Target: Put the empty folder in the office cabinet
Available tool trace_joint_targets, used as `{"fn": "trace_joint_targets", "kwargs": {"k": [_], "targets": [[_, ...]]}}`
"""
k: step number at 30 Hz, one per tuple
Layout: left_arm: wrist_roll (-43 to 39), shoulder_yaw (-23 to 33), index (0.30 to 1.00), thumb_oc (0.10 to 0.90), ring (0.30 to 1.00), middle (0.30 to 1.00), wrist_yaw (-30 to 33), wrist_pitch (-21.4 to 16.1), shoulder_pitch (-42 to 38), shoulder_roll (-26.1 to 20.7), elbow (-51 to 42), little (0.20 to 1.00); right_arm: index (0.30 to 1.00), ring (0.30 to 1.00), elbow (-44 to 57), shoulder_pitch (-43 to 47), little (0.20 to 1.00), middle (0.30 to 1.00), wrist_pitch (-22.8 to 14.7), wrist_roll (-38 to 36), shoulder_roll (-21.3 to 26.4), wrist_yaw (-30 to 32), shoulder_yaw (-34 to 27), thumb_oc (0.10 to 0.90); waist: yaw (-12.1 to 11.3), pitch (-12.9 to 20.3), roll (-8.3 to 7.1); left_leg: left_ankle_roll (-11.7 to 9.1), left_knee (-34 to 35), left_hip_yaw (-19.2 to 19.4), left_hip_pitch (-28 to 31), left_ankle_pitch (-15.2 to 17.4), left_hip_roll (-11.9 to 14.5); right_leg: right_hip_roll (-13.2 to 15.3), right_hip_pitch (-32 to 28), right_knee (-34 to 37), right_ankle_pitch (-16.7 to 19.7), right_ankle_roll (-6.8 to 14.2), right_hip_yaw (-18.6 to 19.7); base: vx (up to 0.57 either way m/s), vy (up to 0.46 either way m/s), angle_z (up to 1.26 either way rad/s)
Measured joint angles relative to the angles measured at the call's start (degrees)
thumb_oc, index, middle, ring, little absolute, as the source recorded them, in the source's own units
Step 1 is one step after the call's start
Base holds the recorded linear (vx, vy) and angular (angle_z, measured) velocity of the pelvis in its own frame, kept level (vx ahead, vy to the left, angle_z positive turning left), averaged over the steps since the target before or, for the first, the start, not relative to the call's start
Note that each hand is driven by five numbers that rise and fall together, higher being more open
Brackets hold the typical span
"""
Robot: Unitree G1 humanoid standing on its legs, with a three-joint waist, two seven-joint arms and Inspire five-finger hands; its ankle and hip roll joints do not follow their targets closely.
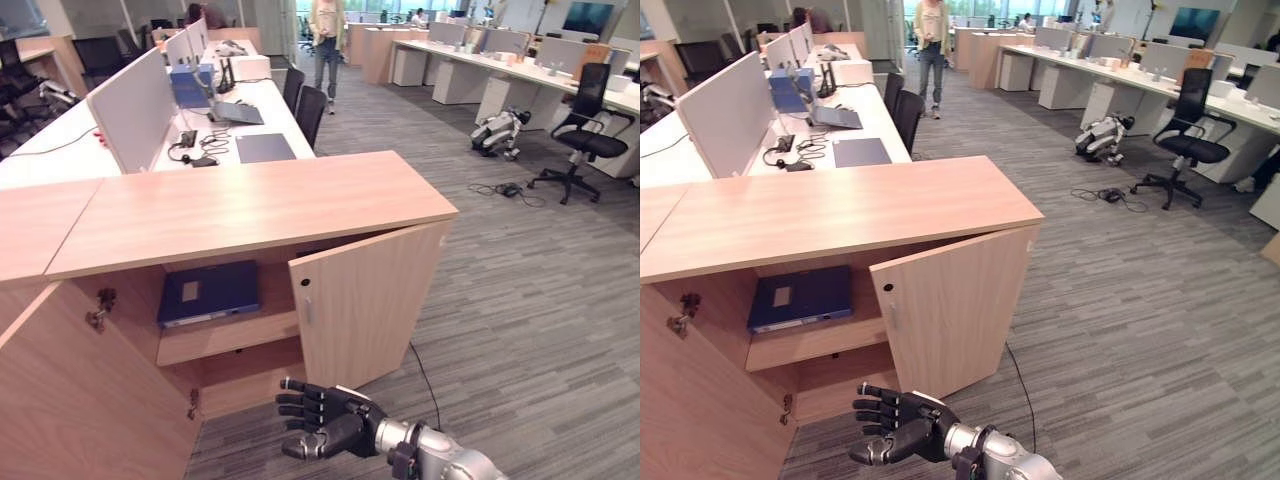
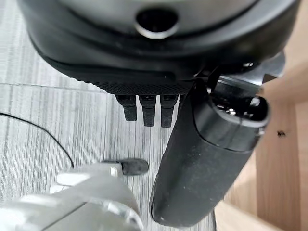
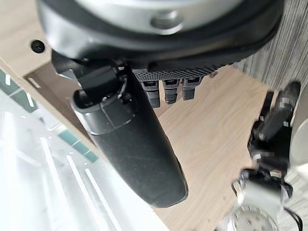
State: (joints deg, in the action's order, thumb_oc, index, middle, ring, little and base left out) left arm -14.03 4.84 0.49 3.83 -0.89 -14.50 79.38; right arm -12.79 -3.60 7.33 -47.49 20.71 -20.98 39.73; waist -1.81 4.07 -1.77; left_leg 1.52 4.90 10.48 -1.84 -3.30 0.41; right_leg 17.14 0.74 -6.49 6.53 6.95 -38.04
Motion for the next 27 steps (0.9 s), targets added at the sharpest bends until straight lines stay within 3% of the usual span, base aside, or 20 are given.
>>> {"fn": "trace_joint_targets", "kwargs": {"k": [2, 4, 5, 7, 8, 9, 10, 11, 12, 17, 21, 27], "targets": [[0.91, -0.24, 0.9, 0.8, 0.9, 0.9, 0.21, -0.17, -1.51, -0.3, 0.54, 0.9, 0.9, 0.9, -4.34, -2.18, 0.9, 0.9, -0.05, 0.05, 0.36, 0.77, -2.67, 0.8, 0.1, -0.9, 1.14, 2.17, -0.01, -3.35, 1.13, -1.24, -1.34, 3.94, 0.17, -9.01, -1.32, 0.67, 0.55, 0.02, -0.004, 1.43], [0.89, -0.23, 0.9, 0.8, 0.9, 0.9, 1.0, -0.43, -1.34, -1.73, 0.44, 0.9, 0.9, 0.9, -8.3, -2.9, 0.9, 0.9, -0.07, 0.06, -0.67, 1.02, -3.59, 0.8, 0.13, -1.13, 1.39, 2.94, -0.02, -6.66, 1.07, -1.0, -2.51, 3.92, 0.97, -10.17, -5.13, 1.57, 6.81, 0.03, -0.044, 0.83], [0.87, -0.18, 0.9, 0.8, 0.9, 0.9, 1.68, -0.47, -1.47, -2.65, 0.52, 0.9, 0.9, 0.9, -10.19, -3.14, 0.9, 0.9, -0.24, 0.16, -1.04, 1.02, -4.48, 0.8, 0.39, -2.1, 2.02, 3.5, -0.25, -8.31, 0.52, -1.28, -2.71, 0.53, 1.89, -7.34, -7.62, 2.03, 15.26, -0.02, -0.01, 0.65], [0.83, -0.17, 0.9, 0.8, 0.9, 0.9, 1.84, -0.49, -1.68, -3.29, 0.69, 0.9, 0.9, 0.9, -11.3, -3.13, 0.9, 0.9, -0.44, 0.25, -0.74, 1.55, -5.34, 0.8, 0.56, -3.88, 2.53, 4.37, -0.26, -9.95, 0.45, -1.97, -3.05, -2.38, 2.79, -5.09, -8.95, 1.31, 18.86, 0.04, -0.07, 0.51], [0.83, -0.07, 0.9, 0.8, 0.9, 0.9, 1.91, -0.47, -1.9, -3.61, 1.17, 0.9, 0.9, 0.9, -12.84, -3.43, 0.9, 0.9, -0.64, 0.34, -0.92, 1.75, -6.77, 0.8, 1.85, -4.85, 2.77, 4.36, -0.27, -11.77, 0.5, -2.12, -3.22, -5.38, 2.92, -2.04, -9.53, 1.07, 23.07, 0.1, -0.169, 0.69], [0.86, -0.77, 0.9, 0.8, 0.9, 0.9, 1.81, -0.48, -2.5, -3.85, 1.52, 0.9, 0.9, 0.9, -15.49, -4.58, 0.9, 0.9, -1.55, 2.28, -1.22, 1.5, -8.71, 0.8, 1.99, -5.74, 2.82, 3.45, -0.26, -13.91, 0.6, -2.54, -3.42, -8.49, 3.47, -1.17, -10.39, 0.46, 26.49, 0.1, -0.197, 1.27], [0.92, -1.9, 0.9, 0.8, 0.9, 0.9, 1.79, -0.41, -3.95, -4.11, 2.26, 0.9, 0.9, 0.9, -19.93, -5.14, 0.9, 0.9, -2.87, 4.3, -2.82, 1.75, -11.5, 0.8, 3.18, -5.6, 2.47, 2.33, -0.26, -17.19, 0.27, -2.61, -3.83, -10.35, 2.49, 1.36, -10.37, 0.06, 27.16, 0.09, -0.228, 1.54], [0.92, -2.46, 0.9, 0.8, 0.9, 0.9, 1.73, -0.57, -4.84, -4.61, 1.66, 0.9, 0.9, 0.9, -24.65, -5.4, 0.9, 0.9, -2.43, 7.01, -3.6, 3.66, -13.43, 0.8, 3.47, -5.8, 1.04, 1.96, -0.24, -19.06, 0.12, -2.87, -4.95, -10.78, 2.33, 3.38, -9.7, -0.84, 26.18, 0.1, -0.274, 1.4], [0.81, -2.59, 0.9, 0.8, 0.9, 0.9, 1.75, -0.72, -3.63, -4.18, 0.64, 0.9, 0.9, 0.9, -27.76, -5.15, 0.9, 0.9, -2.34, 8.37, -3.68, 4.88, -14.06, 0.8, 2.09, -5.79, -0.93, 1.71, -0.11, -19.73, -0.1, -2.69, -5.96, -10.35, 2.49, 3.57, -5.75, -2.52, 26.58, 0.08, -0.215, 0.93], [-0.55, -5.92, 0.9, 0.8, 0.9, 0.9, 2.65, -1.43, -0.97, 0.48, -0.63, 0.9, 0.9, 0.9, -47.28, -0.93, 0.9, 0.9, -5.48, 13.69, -8.81, 10.54, -22.84, 0.8, 1.16, -5.44, -2.22, -0.61, -0.05, -21.62, -1.13, -2.17, -4.65, -12.2, -2.89, 11.32, -3.89, -3.43, 20.78, 0.07, -0.18, 0.58], [-3.8, -6.94, 0.9, 0.8, 0.9, 0.9, 2.45, -1.68, -0.7, 2.06, -0.63, 0.9, 0.9, 0.9, -63.39, 1.12, 0.9, 0.9, -5.52, 16.08, -10.66, 14.03, -28.9, 0.8, -0.3, -5.56, -1.97, -1.87, -0.26, -26.14, -1.15, -2.56, -4.62, -12.74, -4.73, 11.47, -5.17, -4.25, 15.8, 0.06, -0.154, 0.6], [-3.89, -6.89, 0.9, 0.8, 0.9, 0.9, 1.85, -1.89, -1.35, 1.75, -0.26, 0.9, 0.9, 0.9, -64.65, 1.24, 0.9, 0.9, -6.81, 19.5, -10.32, 15.19, -29.74, 0.8, -0.31, -5.56, -0.63, -3.65, -0.24, -30.41, -1.23, -2.79, -4.44, -14.0, -6.37, 11.48, -6.76, -4.83, 11.54, 0.04, -0.155, 0.41]]}}
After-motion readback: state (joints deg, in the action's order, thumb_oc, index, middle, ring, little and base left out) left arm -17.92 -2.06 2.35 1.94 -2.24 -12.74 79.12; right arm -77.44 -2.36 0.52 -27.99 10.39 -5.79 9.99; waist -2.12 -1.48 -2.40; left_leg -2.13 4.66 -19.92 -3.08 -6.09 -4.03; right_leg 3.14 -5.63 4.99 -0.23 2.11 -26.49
